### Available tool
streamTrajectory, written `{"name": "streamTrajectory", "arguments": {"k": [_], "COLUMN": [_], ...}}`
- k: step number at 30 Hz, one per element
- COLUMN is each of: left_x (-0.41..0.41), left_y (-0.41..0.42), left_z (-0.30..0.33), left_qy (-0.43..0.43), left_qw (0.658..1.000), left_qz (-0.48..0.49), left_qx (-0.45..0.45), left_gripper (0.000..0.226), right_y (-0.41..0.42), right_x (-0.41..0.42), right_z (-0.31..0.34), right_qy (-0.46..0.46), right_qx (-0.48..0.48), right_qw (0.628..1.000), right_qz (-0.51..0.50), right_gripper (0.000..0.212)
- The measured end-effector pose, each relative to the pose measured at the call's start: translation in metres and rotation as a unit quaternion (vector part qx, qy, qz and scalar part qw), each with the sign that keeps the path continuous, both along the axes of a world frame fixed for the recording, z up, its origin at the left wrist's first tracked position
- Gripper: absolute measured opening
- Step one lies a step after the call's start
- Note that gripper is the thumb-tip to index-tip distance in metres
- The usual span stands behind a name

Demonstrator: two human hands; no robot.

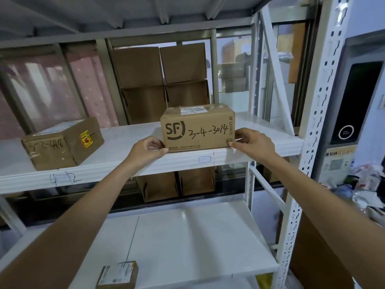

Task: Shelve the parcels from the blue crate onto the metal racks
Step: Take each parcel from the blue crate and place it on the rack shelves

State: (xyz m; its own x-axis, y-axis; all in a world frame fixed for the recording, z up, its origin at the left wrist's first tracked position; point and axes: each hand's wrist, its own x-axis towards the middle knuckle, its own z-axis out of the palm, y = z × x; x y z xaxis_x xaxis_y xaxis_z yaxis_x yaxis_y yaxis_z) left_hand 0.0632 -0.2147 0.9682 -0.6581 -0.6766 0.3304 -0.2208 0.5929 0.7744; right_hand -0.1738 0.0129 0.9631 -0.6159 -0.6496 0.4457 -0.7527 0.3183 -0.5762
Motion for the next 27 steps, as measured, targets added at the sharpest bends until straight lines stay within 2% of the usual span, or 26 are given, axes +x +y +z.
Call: {"name": "streamTrajectory", "arguments": {"k": [4, 7, 10, 12, 13, 15, 20, 23, 27], "left_x": [0.002, 0.005, 0.019, 0.039, 0.05, 0.076, 0.139, 0.178, 0.229], "left_y": [0.002, 0.006, 0.024, 0.037, 0.038, 0.029, -0.024, -0.062, -0.111], "left_z": [-0.002, -0.004, -0.023, -0.047, -0.062, -0.095, -0.183, -0.232, -0.292], "left_qy": [-0.016, -0.009, 0.123, 0.195, 0.202, 0.182, 0.028, -0.071, -0.158], "left_qw": [1.0, 0.999, 0.986, 0.954, 0.942, 0.943, 0.968, 0.961, 0.953], "left_qz": [0.004, 0.012, 0.078, 0.155, 0.181, 0.206, 0.25, 0.252, 0.199], "left_qx": [-0.025, -0.048, -0.085, -0.164, -0.196, -0.188, 0.0, 0.091, 0.164], "left_gripper": [0.026, 0.025, 0.014, 0.013, 0.014, 0.015, 0.013, 0.012, 0.025], "right_y": [-0.002, 0.004, 0.011, 0.01, 0.005, -0.009, -0.058, -0.092, -0.144], "right_x": [0.001, 0.009, 0.028, 0.046, 0.054, 0.07, 0.127, 0.17, 0.231], "right_z": [-0.001, -0.013, -0.045, -0.072, -0.087, -0.12, -0.196, -0.242, -0.303], "right_qy": [-0.004, -0.044, 0.019, 0.063, 0.071, 0.063, -0.088, -0.166, -0.274], "right_qx": [0.006, -0.098, -0.233, -0.265, -0.26, -0.224, -0.097, -0.021, 0.073], "right_qw": [1.0, 0.994, 0.972, 0.962, 0.963, 0.972, 0.99, 0.983, 0.957], "right_qz": [-0.005, 0.018, -0.01, -0.03, -0.024, 0.007, 0.059, 0.073, 0.057], "right_gripper": [0.041, 0.04, 0.024, 0.016, 0.014, 0.013, 0.018, 0.024, 0.028]}}
